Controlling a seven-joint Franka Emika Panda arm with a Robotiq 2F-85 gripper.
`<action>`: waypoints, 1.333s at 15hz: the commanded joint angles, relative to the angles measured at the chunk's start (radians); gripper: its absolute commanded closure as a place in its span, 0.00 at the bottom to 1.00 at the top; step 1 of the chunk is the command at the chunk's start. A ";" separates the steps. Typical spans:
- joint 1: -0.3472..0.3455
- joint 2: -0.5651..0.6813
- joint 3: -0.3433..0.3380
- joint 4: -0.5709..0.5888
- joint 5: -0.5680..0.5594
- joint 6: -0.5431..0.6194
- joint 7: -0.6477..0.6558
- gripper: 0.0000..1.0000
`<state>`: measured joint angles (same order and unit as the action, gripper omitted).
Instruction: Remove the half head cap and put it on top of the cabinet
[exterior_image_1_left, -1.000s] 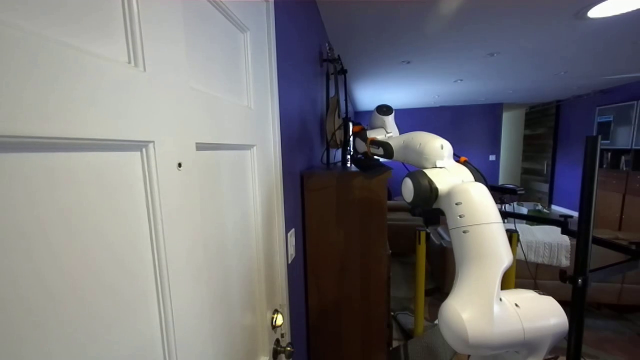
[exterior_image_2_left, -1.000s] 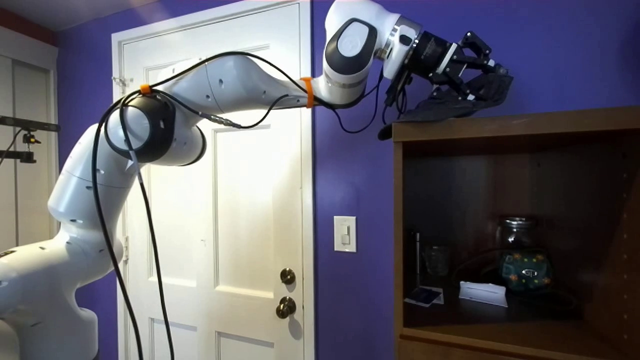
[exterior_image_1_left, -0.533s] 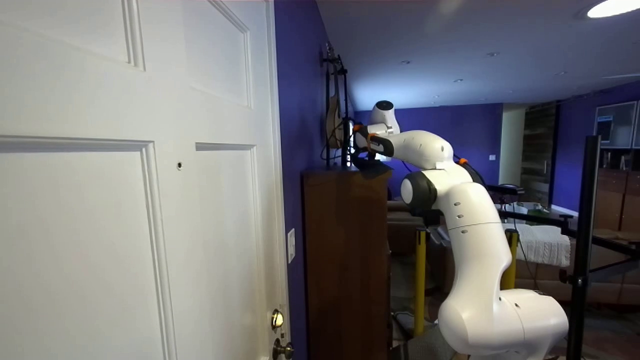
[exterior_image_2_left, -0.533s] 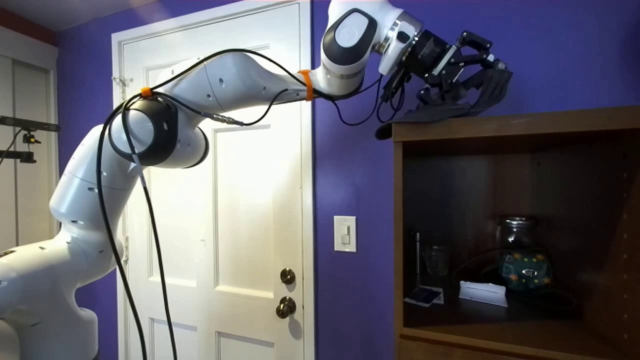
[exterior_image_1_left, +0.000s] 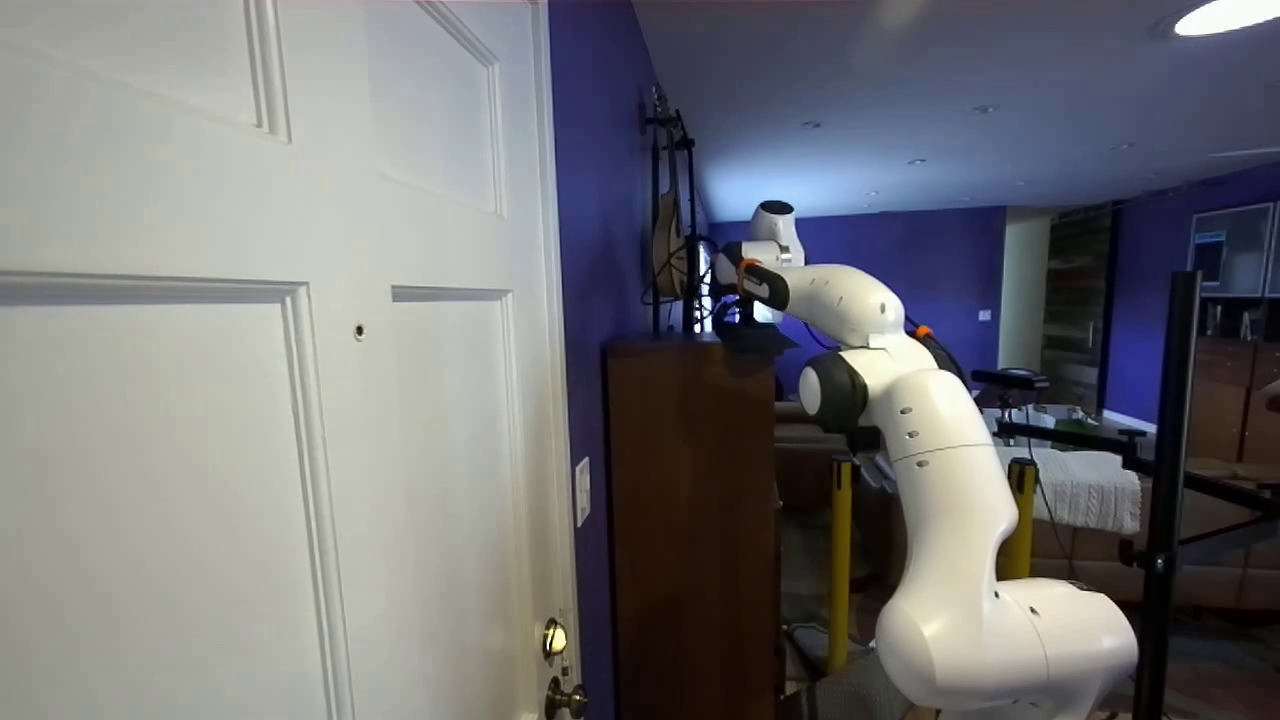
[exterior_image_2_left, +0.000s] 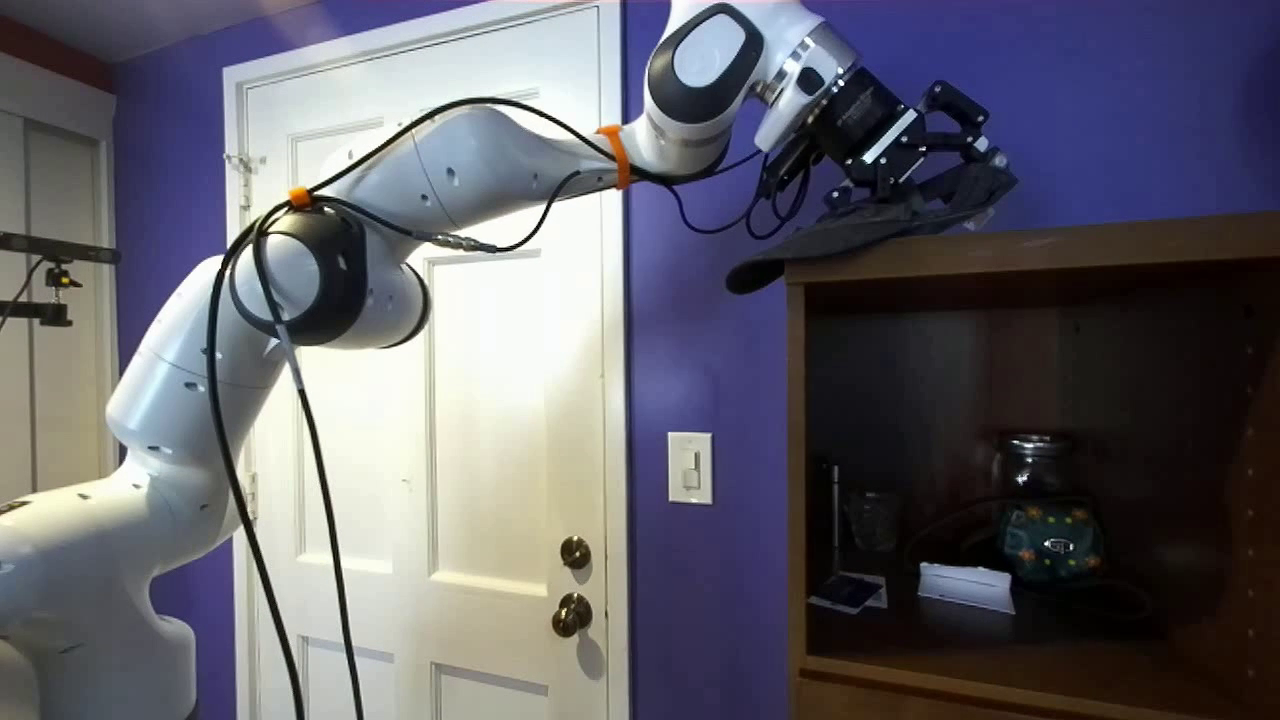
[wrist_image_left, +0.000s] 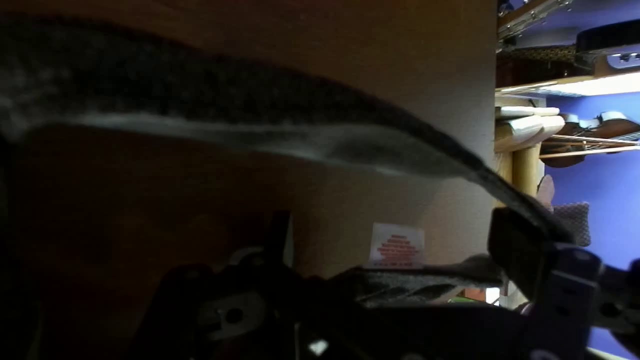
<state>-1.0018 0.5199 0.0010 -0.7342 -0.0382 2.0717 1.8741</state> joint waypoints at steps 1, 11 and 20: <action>0.013 0.077 -0.065 0.144 0.135 -0.067 0.052 0.00; -0.009 0.150 -0.088 0.288 0.270 -0.163 0.197 0.69; -0.022 0.156 -0.079 0.293 0.290 -0.115 0.390 1.00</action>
<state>-1.0189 0.6665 -0.0801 -0.4567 0.2340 1.9370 2.1914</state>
